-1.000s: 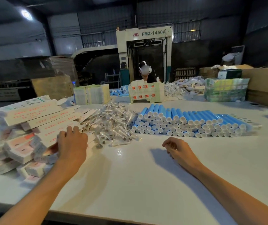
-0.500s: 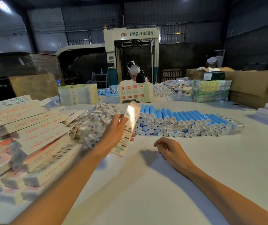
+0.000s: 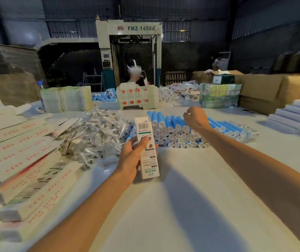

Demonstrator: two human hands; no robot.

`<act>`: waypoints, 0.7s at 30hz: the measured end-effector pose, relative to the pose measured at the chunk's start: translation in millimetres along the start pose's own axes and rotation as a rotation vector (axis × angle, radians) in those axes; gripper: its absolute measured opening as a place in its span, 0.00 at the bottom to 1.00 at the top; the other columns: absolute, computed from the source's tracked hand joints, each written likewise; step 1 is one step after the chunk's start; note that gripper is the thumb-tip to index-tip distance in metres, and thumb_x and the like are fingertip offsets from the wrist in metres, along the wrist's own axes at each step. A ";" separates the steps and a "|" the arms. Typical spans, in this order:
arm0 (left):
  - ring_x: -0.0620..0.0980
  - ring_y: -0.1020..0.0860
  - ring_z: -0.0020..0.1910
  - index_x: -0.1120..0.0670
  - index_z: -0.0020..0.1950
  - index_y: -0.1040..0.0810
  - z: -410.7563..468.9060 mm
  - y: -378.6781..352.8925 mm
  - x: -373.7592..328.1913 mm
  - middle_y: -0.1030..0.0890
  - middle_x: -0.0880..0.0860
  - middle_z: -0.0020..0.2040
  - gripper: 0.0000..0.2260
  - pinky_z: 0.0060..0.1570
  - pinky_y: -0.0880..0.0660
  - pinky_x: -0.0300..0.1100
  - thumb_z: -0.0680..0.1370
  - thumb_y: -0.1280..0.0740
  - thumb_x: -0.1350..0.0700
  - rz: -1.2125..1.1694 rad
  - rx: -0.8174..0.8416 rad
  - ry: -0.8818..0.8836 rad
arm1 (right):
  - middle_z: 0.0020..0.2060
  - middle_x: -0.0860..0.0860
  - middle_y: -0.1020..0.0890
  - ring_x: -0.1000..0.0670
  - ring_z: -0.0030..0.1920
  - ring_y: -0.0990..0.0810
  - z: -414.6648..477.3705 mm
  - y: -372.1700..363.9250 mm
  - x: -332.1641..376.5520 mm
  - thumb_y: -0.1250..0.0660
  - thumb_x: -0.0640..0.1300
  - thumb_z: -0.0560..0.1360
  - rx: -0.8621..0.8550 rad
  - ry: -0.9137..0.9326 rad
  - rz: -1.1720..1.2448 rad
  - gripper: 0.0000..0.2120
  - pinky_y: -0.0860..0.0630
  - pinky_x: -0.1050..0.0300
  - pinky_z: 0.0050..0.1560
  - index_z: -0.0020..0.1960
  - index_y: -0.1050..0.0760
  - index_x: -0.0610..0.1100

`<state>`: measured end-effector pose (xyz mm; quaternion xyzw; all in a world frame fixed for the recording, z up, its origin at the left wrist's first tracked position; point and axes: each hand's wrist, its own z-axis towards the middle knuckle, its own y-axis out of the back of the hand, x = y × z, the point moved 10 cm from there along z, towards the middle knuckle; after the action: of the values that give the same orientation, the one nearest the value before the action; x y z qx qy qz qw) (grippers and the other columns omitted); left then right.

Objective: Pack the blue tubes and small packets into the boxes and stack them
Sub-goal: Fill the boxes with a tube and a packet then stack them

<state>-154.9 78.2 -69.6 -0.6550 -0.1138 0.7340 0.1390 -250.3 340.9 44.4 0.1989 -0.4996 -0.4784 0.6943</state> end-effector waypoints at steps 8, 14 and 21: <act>0.58 0.13 0.56 0.54 0.69 0.22 0.8 5.0 2.1 0.12 0.57 0.55 0.19 0.50 0.16 0.51 0.80 0.26 0.51 0.044 0.002 0.011 | 0.47 0.40 0.24 0.42 0.47 0.25 21.0 -41.6 3.4 0.39 0.43 0.84 0.276 -0.019 -0.217 0.08 0.27 0.48 0.46 0.51 0.28 0.37; 0.59 0.14 0.58 0.54 0.68 0.22 -0.8 1.6 1.2 0.12 0.58 0.56 0.18 0.47 0.18 0.46 0.81 0.27 0.50 0.082 0.030 0.021 | 0.63 0.36 0.25 0.36 0.60 0.23 18.4 -48.0 13.9 0.38 0.34 0.82 0.306 -0.002 -0.295 0.14 0.29 0.49 0.49 0.67 0.31 0.33; 0.56 0.13 0.58 0.53 0.69 0.23 -3.8 -9.3 -3.6 0.12 0.57 0.57 0.24 0.56 0.18 0.53 0.76 0.24 0.48 0.137 0.133 -0.009 | 0.53 0.42 0.25 0.44 0.45 0.26 -20.6 8.3 34.8 0.45 0.43 0.87 -0.015 0.050 0.423 0.12 0.31 0.48 0.39 0.67 0.34 0.39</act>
<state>-150.3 85.5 -63.4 -0.6472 -0.0204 0.7507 0.1312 -226.8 310.5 59.4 0.0961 -0.5091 -0.3208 0.7929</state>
